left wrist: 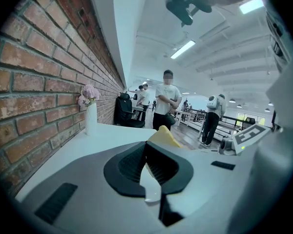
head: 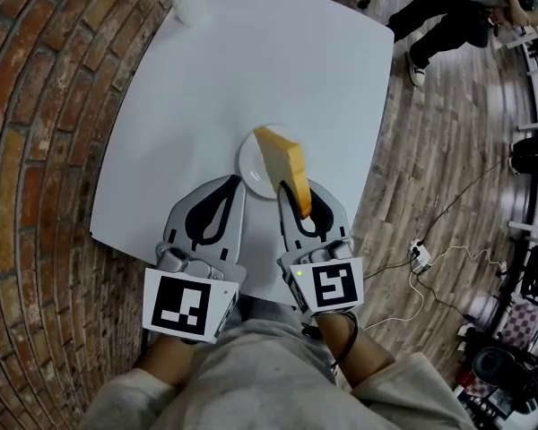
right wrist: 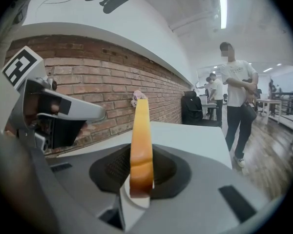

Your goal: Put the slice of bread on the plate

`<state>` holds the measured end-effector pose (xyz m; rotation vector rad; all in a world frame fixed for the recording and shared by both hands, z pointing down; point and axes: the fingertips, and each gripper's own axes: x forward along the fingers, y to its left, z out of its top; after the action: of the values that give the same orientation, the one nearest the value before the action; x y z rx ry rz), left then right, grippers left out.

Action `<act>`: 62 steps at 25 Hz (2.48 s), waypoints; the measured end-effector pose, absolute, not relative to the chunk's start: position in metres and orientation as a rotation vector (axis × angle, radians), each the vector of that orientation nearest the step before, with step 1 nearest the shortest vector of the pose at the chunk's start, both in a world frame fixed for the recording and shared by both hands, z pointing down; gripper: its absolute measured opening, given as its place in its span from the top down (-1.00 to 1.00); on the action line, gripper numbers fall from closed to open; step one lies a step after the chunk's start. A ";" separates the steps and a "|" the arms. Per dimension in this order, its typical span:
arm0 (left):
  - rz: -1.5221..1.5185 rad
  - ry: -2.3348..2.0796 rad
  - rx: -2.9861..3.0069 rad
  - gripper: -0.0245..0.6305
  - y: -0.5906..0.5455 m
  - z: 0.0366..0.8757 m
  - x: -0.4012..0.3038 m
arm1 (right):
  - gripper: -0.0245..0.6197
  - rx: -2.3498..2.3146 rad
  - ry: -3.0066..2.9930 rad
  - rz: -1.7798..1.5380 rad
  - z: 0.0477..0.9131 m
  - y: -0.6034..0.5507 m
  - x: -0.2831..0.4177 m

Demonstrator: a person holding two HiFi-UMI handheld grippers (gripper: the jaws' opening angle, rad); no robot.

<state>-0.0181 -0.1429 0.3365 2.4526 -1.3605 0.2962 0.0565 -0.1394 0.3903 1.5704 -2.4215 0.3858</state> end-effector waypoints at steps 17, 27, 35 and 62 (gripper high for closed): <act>0.325 -1.338 2.445 0.90 -0.154 0.344 -0.015 | 0.64 1.488 -2.404 0.472 0.430 -0.152 0.042; 0.338 -1.337 2.435 0.90 -0.160 0.349 -0.018 | 0.64 1.439 -2.408 0.592 0.447 -0.157 0.031; 0.343 -1.347 2.430 0.90 -0.164 0.352 -0.024 | 0.64 1.427 -2.393 0.795 0.465 -0.158 0.030; 0.334 -1.331 2.425 0.90 -0.164 0.354 -0.019 | 0.25 1.439 -2.228 0.572 0.483 -0.177 0.050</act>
<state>-0.0192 -0.1636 0.3541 2.4253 -1.3306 0.3335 0.0503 -0.1769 0.4827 1.4390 -2.2281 0.5721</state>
